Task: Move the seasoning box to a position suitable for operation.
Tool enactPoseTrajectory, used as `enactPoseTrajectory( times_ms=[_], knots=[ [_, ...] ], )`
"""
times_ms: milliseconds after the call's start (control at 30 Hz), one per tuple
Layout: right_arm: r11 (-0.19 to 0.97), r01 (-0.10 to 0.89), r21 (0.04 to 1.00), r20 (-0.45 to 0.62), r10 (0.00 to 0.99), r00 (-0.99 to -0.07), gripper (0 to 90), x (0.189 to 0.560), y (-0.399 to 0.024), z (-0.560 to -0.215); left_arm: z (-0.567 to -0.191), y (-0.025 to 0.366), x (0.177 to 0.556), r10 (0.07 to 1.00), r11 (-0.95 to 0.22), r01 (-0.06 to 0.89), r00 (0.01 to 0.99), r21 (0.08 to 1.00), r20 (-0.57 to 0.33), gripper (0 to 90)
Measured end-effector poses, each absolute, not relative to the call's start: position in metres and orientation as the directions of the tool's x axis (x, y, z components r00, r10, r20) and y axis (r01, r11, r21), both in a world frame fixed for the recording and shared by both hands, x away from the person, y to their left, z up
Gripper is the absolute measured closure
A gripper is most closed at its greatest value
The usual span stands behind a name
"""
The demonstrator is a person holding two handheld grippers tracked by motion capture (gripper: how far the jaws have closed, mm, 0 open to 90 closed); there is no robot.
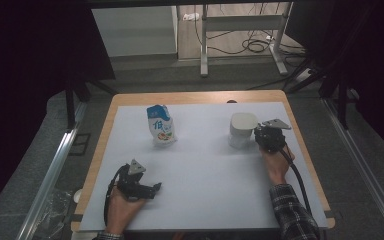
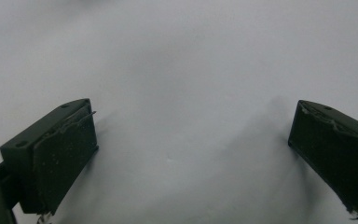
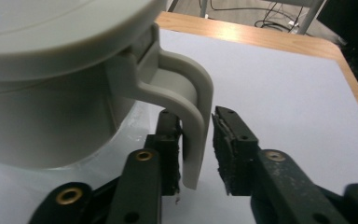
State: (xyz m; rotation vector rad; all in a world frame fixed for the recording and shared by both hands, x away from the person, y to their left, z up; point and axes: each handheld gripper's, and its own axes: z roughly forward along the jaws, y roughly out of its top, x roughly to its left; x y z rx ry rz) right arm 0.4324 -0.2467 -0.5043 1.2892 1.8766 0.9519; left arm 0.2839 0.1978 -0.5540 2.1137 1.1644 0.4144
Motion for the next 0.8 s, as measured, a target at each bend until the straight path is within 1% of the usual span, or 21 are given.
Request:
enactPoseTrajectory(
  times_ms=[33,367,467,533,600,800],
  knots=[
    [0.246,0.468,0.849,-0.114,0.950,-0.292,75.2,0.4323,-0.2462,-0.5044,-0.5540,0.1978,0.2838,0.835,-0.369,0.618,0.549,0.694,-0.045,1.0],
    [0.247,0.440,0.864,-0.132,0.952,-0.276,78.9,0.4316,-0.2441,-0.5069,-0.5541,0.1978,0.2839,0.834,-0.369,0.617,0.549,0.695,-0.045,1.1],
    [0.235,0.437,0.868,-0.122,0.955,-0.271,81.5,0.4325,-0.2449,-0.5073,-0.5541,0.1978,0.2838,0.834,-0.369,0.617,0.549,0.695,-0.046,1.1],
    [0.214,0.448,0.868,-0.088,0.954,-0.286,81.4,0.4325,-0.2471,-0.5059,-0.5541,0.1978,0.2839,0.834,-0.368,0.618,0.549,0.695,-0.046,1.1],
    [0.223,0.448,0.866,-0.099,0.954,-0.283,81.4,0.4318,-0.2470,-0.5057,-0.5540,0.1978,0.2838,0.834,-0.370,0.618,0.549,0.694,-0.045,1.0],
    [0.205,0.450,0.869,-0.070,0.952,-0.299,81.0,0.4297,-0.2468,-0.5032,-0.5541,0.1978,0.2839,0.834,-0.369,0.617,0.550,0.695,-0.045,1.0]
  ],
)
